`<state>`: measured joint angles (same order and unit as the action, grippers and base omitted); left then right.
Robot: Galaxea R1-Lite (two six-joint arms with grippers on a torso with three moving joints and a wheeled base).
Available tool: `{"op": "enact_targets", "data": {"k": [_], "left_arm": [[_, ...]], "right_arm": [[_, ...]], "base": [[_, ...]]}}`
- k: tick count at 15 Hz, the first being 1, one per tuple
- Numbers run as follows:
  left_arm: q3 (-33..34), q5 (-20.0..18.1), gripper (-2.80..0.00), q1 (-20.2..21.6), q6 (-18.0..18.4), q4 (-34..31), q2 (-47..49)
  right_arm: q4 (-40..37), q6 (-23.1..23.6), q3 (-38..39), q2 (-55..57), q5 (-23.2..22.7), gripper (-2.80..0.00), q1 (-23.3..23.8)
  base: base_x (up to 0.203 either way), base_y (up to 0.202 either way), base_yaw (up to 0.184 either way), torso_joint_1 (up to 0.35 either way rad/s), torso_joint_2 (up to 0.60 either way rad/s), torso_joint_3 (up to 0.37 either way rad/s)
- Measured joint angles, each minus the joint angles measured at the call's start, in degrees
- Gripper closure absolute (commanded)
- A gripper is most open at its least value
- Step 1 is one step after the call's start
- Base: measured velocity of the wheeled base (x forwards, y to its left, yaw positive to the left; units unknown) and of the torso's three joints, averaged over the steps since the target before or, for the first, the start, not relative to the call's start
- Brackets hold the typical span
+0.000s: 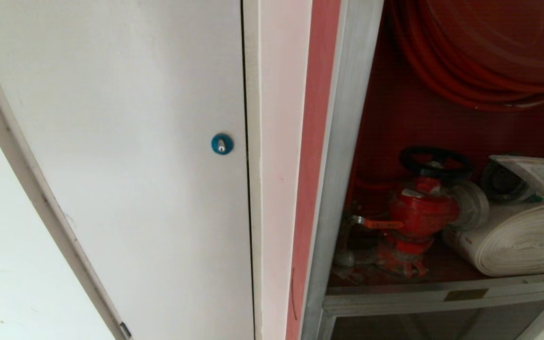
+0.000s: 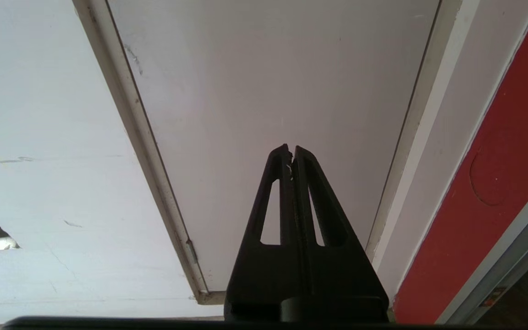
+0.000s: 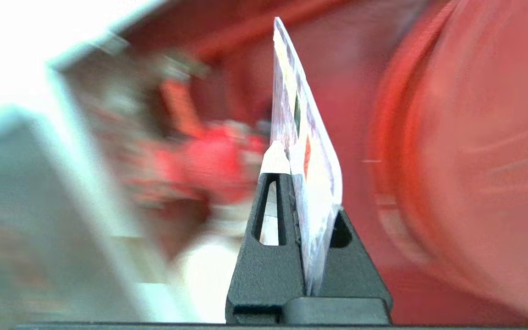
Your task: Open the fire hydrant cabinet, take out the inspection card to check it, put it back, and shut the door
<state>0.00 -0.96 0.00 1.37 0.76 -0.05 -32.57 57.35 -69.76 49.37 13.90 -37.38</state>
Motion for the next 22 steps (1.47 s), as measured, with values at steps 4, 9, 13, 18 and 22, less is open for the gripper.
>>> {"op": "enact_targets", "data": {"k": [4,9,13,18,22], "left_arm": [[0.0,0.0,0.0,0.0,0.0,0.0,0.0],[0.0,0.0,0.0,0.0,0.0,0.0,0.0],[0.0,0.0,0.0,0.0,0.0,0.0,0.0],[0.0,0.0,0.0,0.0,0.0,0.0,0.0],[0.0,0.0,0.0,0.0,0.0,0.0,0.0]], "right_arm": [[-11.1,-18.4,-6.8,-1.4,-11.4,0.0,-0.1],[-6.5,-42.3,-9.4,2.0,-27.1,0.0,-0.1],[2.1,-59.3,-10.6,6.4,-37.9,0.0,-0.1],[13.7,-68.7,-10.0,12.8,-40.7,0.0,-0.2],[18.6,-71.4,-9.7,17.2,-45.0,0.0,-0.3]], "base": [[0.0,0.0,0.0,0.0,0.0,0.0],[0.0,0.0,0.0,0.0,0.0,0.0],[0.0,0.0,0.0,0.0,0.0,0.0],[0.0,0.0,0.0,0.0,0.0,0.0],[0.0,0.0,0.0,0.0,0.0,0.0]]}}
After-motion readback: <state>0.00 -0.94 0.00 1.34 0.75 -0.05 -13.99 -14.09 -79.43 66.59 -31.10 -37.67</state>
